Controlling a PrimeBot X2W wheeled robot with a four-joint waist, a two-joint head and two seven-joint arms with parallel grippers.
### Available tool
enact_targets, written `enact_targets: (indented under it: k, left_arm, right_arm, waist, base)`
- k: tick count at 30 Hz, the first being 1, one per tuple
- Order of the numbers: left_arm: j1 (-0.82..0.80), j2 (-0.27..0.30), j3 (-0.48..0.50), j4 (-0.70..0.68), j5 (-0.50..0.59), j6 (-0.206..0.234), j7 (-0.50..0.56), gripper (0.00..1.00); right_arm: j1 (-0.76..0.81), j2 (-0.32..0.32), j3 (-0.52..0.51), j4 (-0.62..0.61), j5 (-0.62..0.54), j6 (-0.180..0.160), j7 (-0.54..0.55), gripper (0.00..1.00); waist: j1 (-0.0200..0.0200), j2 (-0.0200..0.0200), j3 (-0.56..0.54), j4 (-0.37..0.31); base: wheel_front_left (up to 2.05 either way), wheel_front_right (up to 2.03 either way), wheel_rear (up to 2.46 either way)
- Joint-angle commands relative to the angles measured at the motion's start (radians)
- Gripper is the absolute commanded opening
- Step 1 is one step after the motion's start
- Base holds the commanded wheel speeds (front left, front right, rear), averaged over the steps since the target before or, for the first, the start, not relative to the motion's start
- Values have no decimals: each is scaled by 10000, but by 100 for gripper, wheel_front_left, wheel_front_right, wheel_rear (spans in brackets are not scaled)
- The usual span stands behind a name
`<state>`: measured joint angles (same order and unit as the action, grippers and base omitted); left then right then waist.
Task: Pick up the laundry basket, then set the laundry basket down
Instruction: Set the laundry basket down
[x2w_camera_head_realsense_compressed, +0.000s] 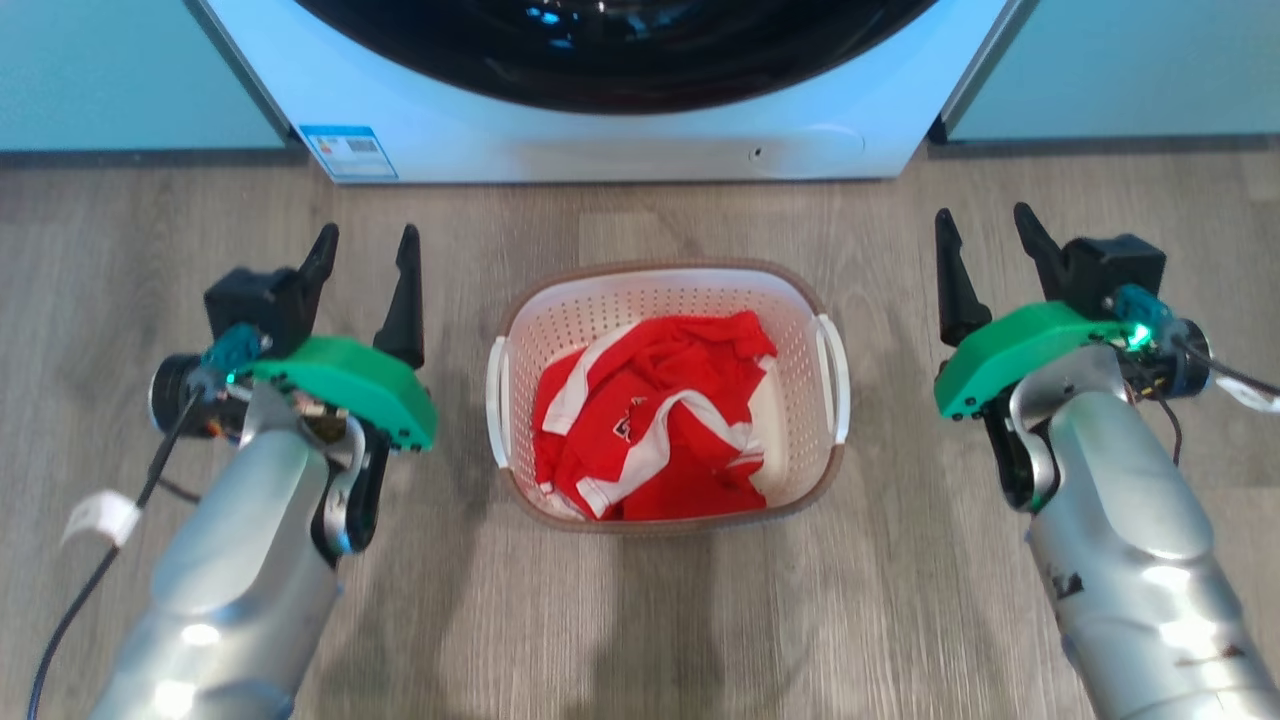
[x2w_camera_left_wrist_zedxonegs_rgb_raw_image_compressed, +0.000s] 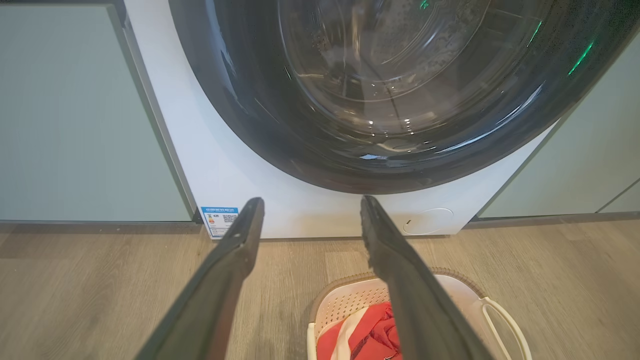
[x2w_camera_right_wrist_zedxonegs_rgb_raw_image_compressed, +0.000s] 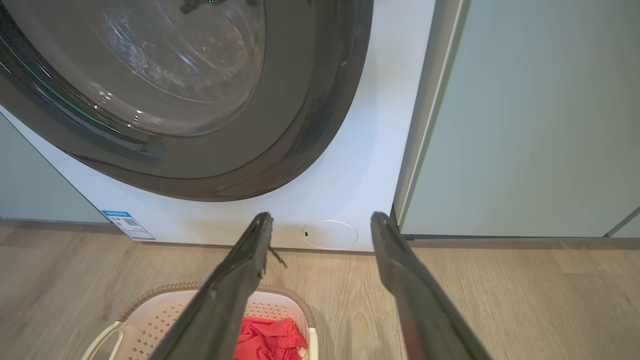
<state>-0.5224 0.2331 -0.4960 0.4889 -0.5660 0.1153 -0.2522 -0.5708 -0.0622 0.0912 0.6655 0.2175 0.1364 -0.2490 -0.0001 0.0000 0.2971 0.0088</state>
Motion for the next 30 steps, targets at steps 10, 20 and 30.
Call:
enact_targets:
  k: [10, 20, 30]
  left_arm:
    - [1234, 974, 497, -2503, 335, 800, 192, 100]
    - [2382, 1386, 445, -3884, 429, 1457, 649, 100]
    - [3283, 1571, 332, -4628, 467, 1939, 908, 100]
  right_arm:
    - [1457, 120, -137, -2869, -290, -57, 817, 100]
    - [2888, 120, -264, -4648, -266, -57, 1605, 100]
    - [3922, 120, -385, -5689, -236, -57, 2119, 100]
  waist:
    - [1, 0, -879, 14]
    - [1, 0, -1420, -66]
    - [1, 0, -1949, -129]
  base:
    - [0, 0, 0]
    - [0, 0, 0]
    - [0, 0, 0]
